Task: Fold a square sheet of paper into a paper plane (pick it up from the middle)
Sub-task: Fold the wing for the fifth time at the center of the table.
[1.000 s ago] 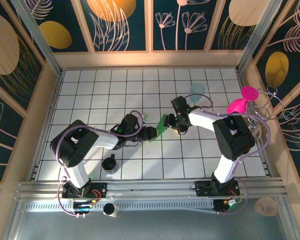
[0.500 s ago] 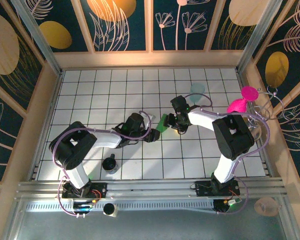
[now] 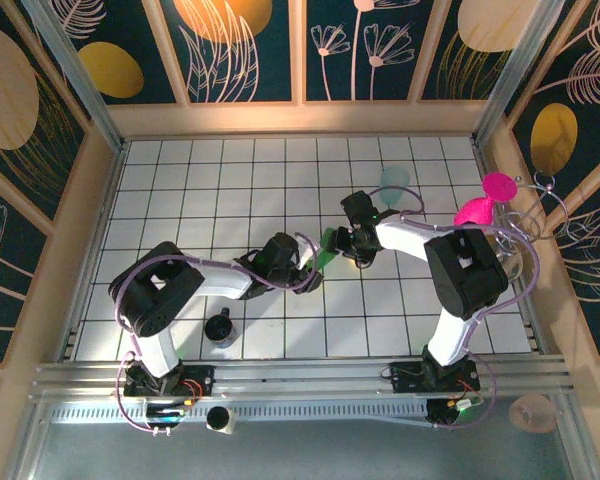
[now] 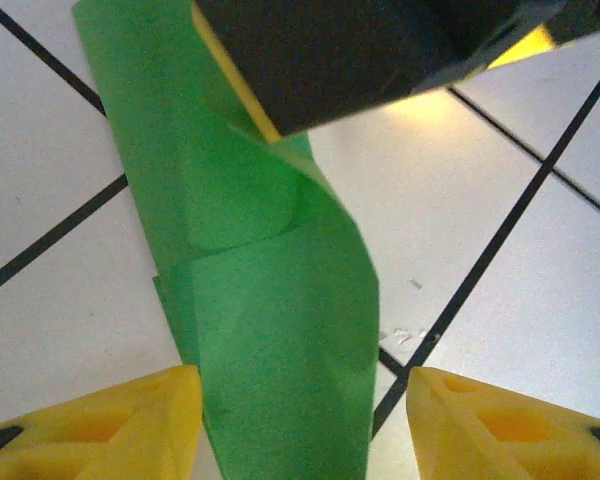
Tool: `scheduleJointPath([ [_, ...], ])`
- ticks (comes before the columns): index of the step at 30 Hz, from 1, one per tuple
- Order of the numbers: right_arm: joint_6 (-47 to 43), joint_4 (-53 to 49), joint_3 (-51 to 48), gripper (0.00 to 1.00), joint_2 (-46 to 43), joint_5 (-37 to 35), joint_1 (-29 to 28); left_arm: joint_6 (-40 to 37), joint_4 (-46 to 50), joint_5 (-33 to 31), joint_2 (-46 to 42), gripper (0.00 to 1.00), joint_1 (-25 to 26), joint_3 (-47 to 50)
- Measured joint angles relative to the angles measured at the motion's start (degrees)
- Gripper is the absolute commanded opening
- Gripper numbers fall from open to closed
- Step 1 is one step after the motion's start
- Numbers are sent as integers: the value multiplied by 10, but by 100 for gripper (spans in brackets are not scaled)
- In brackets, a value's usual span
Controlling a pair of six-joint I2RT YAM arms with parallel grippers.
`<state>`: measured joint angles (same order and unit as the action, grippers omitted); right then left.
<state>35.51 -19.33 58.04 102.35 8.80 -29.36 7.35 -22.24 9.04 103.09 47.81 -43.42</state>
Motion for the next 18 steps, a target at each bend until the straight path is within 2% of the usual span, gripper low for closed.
scheduleJointPath([
  [5, 0, 0, 0, 59, 1, 0, 0, -16, 0, -8, 9, 56, 2, -1],
  [18, 7, 0, 0, 59, -2, 0, 0, -12, -8, -16, 16, 34, 2, -2],
])
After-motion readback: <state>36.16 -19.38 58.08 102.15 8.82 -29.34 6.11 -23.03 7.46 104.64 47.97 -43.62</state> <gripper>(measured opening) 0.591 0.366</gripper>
